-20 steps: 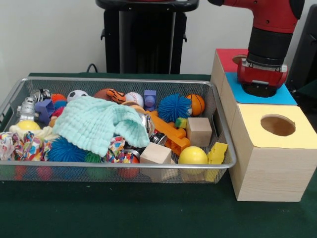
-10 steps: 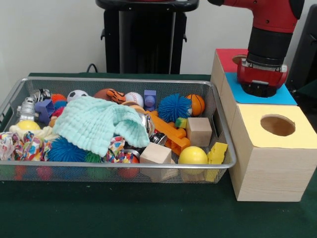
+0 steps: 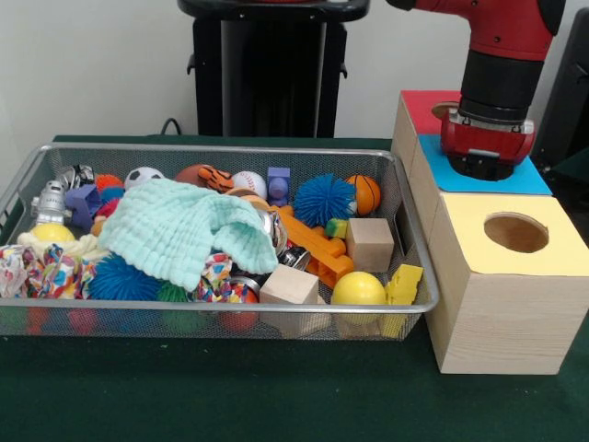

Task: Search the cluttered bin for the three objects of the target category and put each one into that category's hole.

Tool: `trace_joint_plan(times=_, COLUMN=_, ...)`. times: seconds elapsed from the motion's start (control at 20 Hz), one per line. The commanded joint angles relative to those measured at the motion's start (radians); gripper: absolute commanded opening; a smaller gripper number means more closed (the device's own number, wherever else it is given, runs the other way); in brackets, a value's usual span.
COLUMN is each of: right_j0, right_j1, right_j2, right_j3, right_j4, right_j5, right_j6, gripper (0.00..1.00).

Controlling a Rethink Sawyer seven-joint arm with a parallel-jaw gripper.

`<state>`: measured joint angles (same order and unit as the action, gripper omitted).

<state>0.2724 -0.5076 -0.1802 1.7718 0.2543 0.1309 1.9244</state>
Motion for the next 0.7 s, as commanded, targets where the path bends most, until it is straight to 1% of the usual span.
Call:
trace_joint_plan(times=0.05, right_j0=-0.021, right_j1=0.055, right_j2=0.046, right_j3=0.048, right_j4=0.029, right_j5=-0.055, right_j6=0.219, gripper=0.0)
trace_joint_plan(times=0.35, right_j0=-0.024, right_j1=-0.001, right_j2=0.043, right_j3=0.084, right_j4=0.022, right_j5=-0.022, right_j6=0.213, gripper=0.0)
trace_joint_plan(times=0.5, right_j0=-0.041, right_j1=-0.039, right_j2=0.05, right_j3=0.11, right_j4=0.012, right_j5=-0.011, right_j6=0.203, gripper=0.0)
trace_joint_plan(times=0.7, right_j0=-0.062, right_j1=-0.118, right_j2=0.048, right_j3=0.146, right_j4=-0.002, right_j5=0.028, right_j6=0.179, gripper=0.0)
